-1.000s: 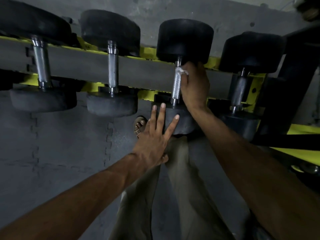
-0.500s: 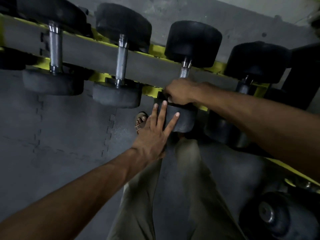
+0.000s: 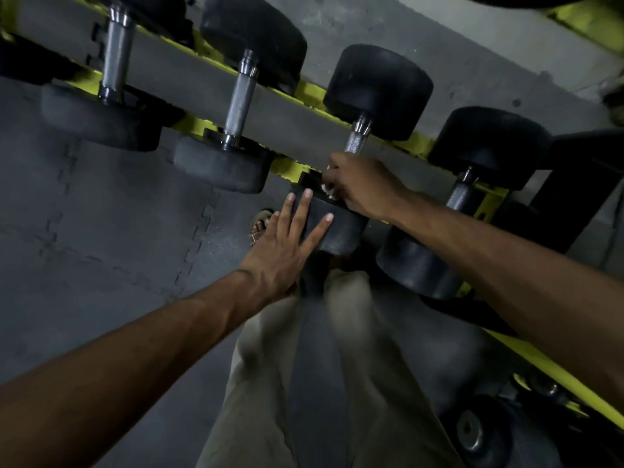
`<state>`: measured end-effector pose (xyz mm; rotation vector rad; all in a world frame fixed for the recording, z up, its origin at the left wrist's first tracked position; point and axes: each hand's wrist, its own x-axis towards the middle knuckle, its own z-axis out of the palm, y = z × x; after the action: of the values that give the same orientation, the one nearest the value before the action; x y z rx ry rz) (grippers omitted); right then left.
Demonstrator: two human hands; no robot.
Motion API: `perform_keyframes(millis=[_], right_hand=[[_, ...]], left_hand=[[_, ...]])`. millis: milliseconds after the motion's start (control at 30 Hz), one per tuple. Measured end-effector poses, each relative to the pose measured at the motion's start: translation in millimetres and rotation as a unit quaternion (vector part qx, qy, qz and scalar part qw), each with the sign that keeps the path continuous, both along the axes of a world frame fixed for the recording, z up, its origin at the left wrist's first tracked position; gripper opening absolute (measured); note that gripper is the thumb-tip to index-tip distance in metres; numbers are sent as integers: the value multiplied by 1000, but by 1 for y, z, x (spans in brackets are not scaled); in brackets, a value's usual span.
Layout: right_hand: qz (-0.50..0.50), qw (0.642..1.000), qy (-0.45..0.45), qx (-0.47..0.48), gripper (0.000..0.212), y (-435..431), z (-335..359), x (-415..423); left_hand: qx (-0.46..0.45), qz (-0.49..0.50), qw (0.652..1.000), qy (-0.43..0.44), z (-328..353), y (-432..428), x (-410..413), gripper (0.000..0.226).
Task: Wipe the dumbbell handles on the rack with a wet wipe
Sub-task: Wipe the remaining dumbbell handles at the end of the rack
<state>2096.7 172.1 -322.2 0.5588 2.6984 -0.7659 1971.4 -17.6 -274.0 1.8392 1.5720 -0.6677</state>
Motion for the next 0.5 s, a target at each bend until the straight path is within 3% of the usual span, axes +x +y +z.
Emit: perform_keyframes(millis=[100, 200, 267, 333, 500], right_hand=[[-180, 981, 53, -39, 11, -3, -7, 15], [-436, 884, 64, -157, 20, -26, -12, 17], [-533, 816, 44, -221, 26, -45, -18, 18], [-573, 779, 40, -252, 27, -48, -25, 19], [-569, 763, -7, -306, 16, -34, -48, 14]], left_hand=[[6, 6, 1000, 4, -3, -3, 2, 133], [7, 15, 1000, -2, -4, -4, 4, 140], [5, 18, 1000, -5, -3, -2, 4, 143], [0, 18, 1000, -4, -2, -1, 3, 145], [0, 16, 1000, -3, -2, -3, 3, 147]])
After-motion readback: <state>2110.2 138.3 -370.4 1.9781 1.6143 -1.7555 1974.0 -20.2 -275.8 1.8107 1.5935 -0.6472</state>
